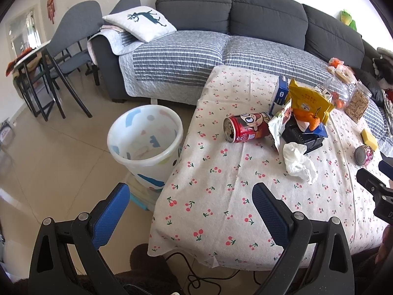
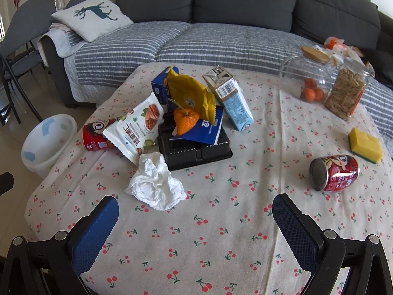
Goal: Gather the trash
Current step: 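Grasp the red milk can by the snack bag with left gripper while right grasps the can by the sponge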
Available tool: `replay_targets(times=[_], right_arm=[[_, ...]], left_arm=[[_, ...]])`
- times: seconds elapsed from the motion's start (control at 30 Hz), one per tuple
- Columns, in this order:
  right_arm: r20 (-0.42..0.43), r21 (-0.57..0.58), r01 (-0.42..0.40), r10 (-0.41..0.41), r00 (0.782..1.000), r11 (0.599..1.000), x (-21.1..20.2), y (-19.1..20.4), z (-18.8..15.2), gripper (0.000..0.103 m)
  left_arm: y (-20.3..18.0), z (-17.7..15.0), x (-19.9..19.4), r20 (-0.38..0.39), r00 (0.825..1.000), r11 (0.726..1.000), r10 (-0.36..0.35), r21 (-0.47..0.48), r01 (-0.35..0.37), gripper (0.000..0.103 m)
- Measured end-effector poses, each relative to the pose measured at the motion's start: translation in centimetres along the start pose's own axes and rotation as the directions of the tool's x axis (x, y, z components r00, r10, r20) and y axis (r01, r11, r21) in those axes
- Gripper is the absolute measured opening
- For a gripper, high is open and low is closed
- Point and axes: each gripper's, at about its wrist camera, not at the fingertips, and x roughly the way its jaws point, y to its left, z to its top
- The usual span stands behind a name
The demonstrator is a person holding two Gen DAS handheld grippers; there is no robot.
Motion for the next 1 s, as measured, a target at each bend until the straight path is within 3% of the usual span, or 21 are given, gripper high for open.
replay_targets(times=[0.37,0.53,0.67,0.8,0.9,1.0], right_arm=[[-0.057,0.0,0.009,-0.009,0.998,1.0,0.8,-1.1,1.0,0.103],[-0.114,0.03,-0.032,0.035,0.993,0.999,1.2,-3.1,2.6,0.103],[-0.184,0.017,-0.028,0.031,0.982,0.999,2.4,-5.4,4.4,0.103],[-0.195,0.029,0.039,-0.033,0.98,0.999,3.5,-8.7,5.7,0.103],[-0.24,0.114,0.038,-0.01,0.971,0.993,5.0,-11.6,4.8,0.103],[-0.317,0.19,0.013,0.049,0.947,0.982,6.6,-13.7,4.1,0.103]], left_arm=[[-1.6,2.6,1.0,-0.029,0.999,0.993,-0.039,0.107,0.041,0.101],[-3.5,5.4,2.3,-0.04,0.998,0.968,-0.048,0.244,0.056,0.101],[-5.1,7.7,4.6,-0.089,0.994,0.929,-0.069,0.358,0.096,0.101],[-6.5,9.1,7.9,-0.13,0.989,0.879,-0.067,0.462,0.12,0.101],[-8.1,9.5,11.0,-0.209,0.975,0.83,-0.082,0.526,0.182,0.099],[-9.9,9.6,13.9,-0.248,0.968,0.775,-0.045,0.602,0.191,0.091]])
